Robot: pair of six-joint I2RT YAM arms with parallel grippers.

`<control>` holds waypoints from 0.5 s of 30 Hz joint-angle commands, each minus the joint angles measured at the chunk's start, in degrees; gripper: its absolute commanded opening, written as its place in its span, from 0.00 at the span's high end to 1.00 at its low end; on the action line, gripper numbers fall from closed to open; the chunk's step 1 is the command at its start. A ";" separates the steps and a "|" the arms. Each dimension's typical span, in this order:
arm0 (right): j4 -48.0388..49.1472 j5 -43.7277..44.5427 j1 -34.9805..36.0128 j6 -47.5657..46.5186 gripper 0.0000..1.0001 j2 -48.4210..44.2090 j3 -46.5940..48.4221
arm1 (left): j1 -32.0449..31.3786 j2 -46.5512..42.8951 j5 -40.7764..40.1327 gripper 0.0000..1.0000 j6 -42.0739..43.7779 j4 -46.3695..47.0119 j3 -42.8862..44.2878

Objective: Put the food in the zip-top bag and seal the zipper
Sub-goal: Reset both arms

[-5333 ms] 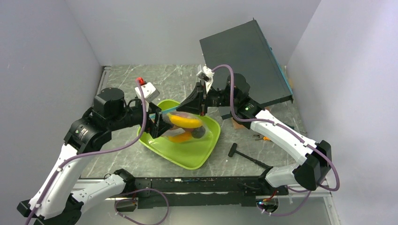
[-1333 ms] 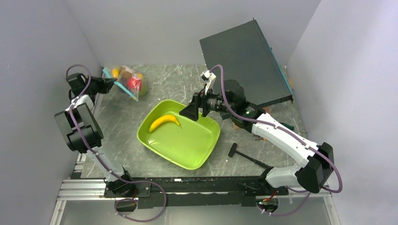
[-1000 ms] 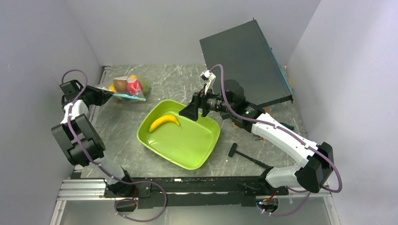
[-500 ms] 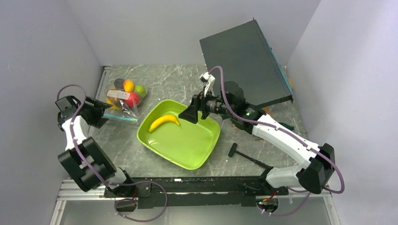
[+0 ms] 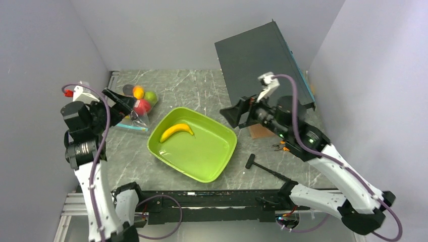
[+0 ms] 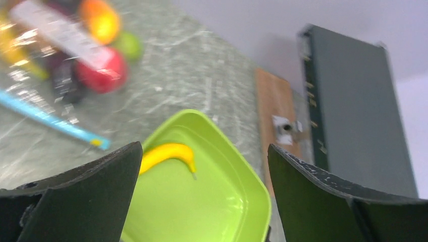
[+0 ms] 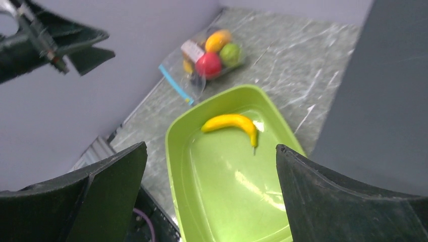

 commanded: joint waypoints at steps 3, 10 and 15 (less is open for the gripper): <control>-3.95 13.34 0.08 -3.11 0.00 -9.58 3.28 | -15.15 -5.62 -4.86 0.00 -0.66 2.48 8.55; -6.03 22.26 0.13 -7.20 0.00 -17.64 4.44 | -20.78 -9.42 1.80 0.00 1.29 8.91 14.80; -3.31 25.10 0.04 -9.42 0.00 -24.06 1.84 | -20.73 -13.62 0.40 0.00 6.50 8.63 17.91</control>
